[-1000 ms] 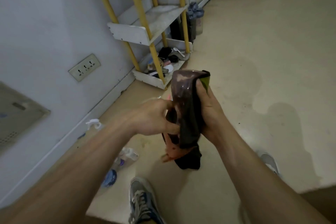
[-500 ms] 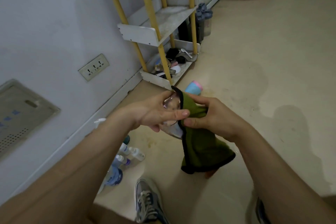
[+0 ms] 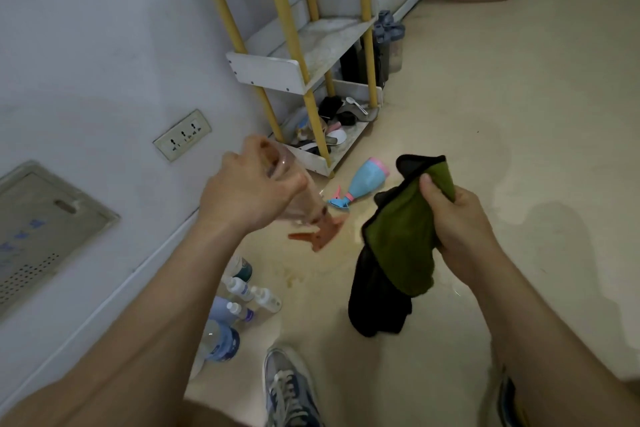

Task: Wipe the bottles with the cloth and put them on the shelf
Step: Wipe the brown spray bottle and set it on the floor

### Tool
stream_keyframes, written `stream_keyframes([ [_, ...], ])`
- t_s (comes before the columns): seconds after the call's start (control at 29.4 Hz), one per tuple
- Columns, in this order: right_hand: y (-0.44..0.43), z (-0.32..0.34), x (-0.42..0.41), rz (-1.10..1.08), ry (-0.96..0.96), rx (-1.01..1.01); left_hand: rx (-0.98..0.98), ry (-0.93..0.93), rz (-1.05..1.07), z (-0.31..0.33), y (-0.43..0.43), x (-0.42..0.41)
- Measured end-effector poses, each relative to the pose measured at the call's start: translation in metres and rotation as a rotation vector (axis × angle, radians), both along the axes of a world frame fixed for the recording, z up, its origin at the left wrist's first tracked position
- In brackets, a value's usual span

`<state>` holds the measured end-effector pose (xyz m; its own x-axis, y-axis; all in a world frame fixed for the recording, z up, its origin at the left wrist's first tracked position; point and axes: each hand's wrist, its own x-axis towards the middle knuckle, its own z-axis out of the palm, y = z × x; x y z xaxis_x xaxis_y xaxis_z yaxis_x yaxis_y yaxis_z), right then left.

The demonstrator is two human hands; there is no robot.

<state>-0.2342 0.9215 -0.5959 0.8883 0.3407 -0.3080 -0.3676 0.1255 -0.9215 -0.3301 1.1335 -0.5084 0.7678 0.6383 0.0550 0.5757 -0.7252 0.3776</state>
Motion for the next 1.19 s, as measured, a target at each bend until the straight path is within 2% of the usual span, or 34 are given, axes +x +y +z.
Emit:
stream_keyframes([
  [0.03,0.0,0.002,-0.001,-0.001,0.032,0.04,0.06,-0.051,0.039,-0.003,0.003,0.0],
  [0.07,0.003,0.007,-0.004,0.006,0.063,0.081,0.027,-0.162,0.079,-0.008,0.003,0.0],
  [0.1,0.01,0.006,-0.009,0.046,0.089,0.147,-0.118,-0.312,0.125,-0.014,-0.001,0.002],
  [0.17,0.038,0.015,-0.033,0.166,0.136,0.237,-0.531,-0.595,0.211,-0.029,-0.018,0.007],
  [0.2,0.057,0.018,-0.045,0.206,0.131,0.24,-0.621,-0.636,0.222,-0.038,-0.03,0.009],
  [0.27,0.08,0.019,-0.057,0.205,0.063,0.152,-0.539,-0.584,0.157,-0.049,-0.054,0.012],
  [0.37,0.081,0.017,-0.043,0.07,0.191,0.291,-0.36,-0.544,0.026,-0.054,-0.074,0.006],
  [0.54,0.056,0.004,0.003,-0.249,0.36,0.246,-0.044,-0.487,-0.36,-0.066,-0.095,-0.016],
  [0.61,0.053,0.007,-0.003,-0.212,0.404,0.303,-0.021,-0.433,-0.44,-0.07,-0.086,-0.013],
  [0.75,0.058,0.012,-0.039,0.064,0.499,0.362,-0.271,-0.304,-0.319,-0.066,-0.058,-0.002],
  [0.85,0.058,0.003,-0.04,0.077,0.503,0.375,-0.115,-0.222,-0.353,-0.065,-0.066,-0.01],
  [0.99,0.045,-0.011,-0.014,-0.047,0.543,0.397,0.195,-0.199,-0.561,-0.073,-0.095,-0.027],
  [1.09,0.044,-0.01,-0.021,0.047,0.545,0.395,0.287,-0.156,-0.613,-0.075,-0.084,-0.029],
  [1.19,0.052,-0.012,-0.038,0.165,0.497,0.38,0.302,-0.098,-0.518,-0.072,-0.068,-0.022],
])
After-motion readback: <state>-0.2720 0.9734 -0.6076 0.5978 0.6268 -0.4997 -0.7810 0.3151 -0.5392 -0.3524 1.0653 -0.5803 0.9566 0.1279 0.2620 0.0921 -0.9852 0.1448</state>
